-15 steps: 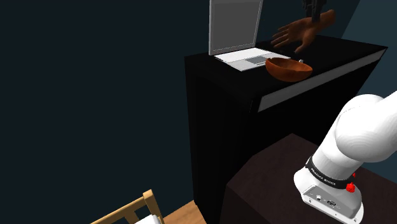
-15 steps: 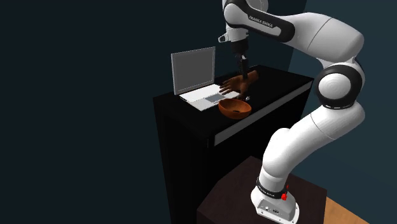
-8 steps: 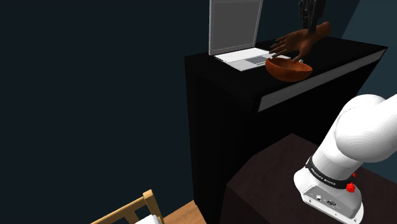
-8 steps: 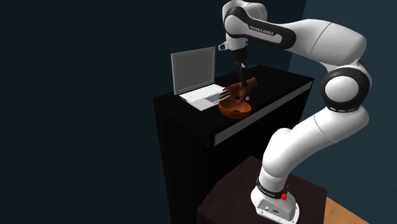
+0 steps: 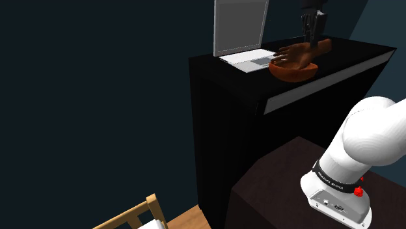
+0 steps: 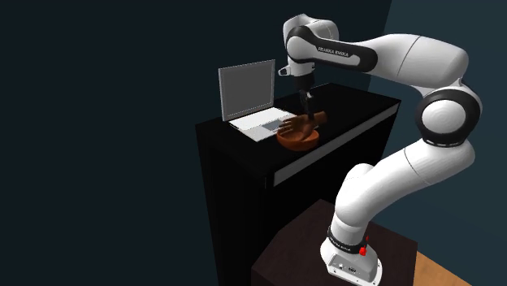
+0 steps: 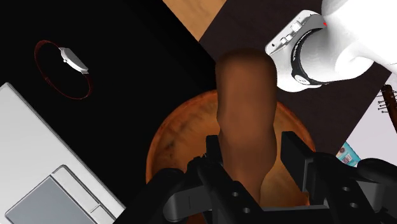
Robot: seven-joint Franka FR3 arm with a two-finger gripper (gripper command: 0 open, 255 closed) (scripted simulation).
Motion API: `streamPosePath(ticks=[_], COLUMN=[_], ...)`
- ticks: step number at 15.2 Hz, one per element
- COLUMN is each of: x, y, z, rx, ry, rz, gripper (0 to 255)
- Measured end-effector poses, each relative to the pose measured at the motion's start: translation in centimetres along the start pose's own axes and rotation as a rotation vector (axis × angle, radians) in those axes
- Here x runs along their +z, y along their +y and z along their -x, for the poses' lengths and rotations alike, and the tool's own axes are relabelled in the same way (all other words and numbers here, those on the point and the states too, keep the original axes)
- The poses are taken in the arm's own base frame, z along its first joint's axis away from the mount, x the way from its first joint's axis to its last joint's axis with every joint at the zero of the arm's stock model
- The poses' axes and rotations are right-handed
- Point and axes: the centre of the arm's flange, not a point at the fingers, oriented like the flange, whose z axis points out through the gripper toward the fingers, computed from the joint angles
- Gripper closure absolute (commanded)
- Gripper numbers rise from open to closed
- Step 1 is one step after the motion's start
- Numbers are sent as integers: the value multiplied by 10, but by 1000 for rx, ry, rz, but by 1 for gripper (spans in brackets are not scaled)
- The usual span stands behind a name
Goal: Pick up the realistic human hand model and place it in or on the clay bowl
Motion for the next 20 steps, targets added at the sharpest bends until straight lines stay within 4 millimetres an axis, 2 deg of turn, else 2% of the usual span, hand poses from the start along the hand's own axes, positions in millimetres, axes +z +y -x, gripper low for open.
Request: streamPosePath(ticks=[3,8,9,15,16,19,20], x=[10,11,11,11,6,-28,-33], y=[0,0,0,0,0,1,0], z=[-2,-3,-3,-3,-3,-1,-1], rx=[0,0,0,0,0,0,0], ry=[0,0,0,1,0,1,1], rz=[0,0,0,1,1,1,1], gripper=[255,255,0,0,0,0,0])
